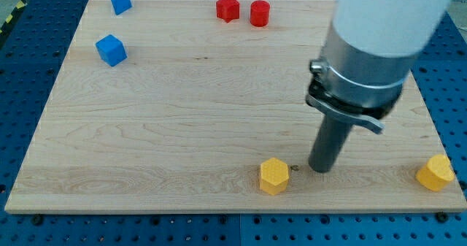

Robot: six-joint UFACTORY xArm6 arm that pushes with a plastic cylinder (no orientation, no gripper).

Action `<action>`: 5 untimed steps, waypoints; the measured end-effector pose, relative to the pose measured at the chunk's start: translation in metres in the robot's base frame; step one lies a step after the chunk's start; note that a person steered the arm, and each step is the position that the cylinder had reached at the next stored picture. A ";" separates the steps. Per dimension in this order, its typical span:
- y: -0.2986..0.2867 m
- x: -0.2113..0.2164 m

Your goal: Move the yellow hexagon to the bottom center

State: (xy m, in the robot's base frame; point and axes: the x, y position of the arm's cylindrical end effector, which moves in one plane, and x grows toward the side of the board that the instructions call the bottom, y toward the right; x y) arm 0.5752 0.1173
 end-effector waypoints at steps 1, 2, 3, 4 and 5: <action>-0.015 0.027; -0.035 0.043; -0.040 0.043; -0.058 0.044; -0.075 0.043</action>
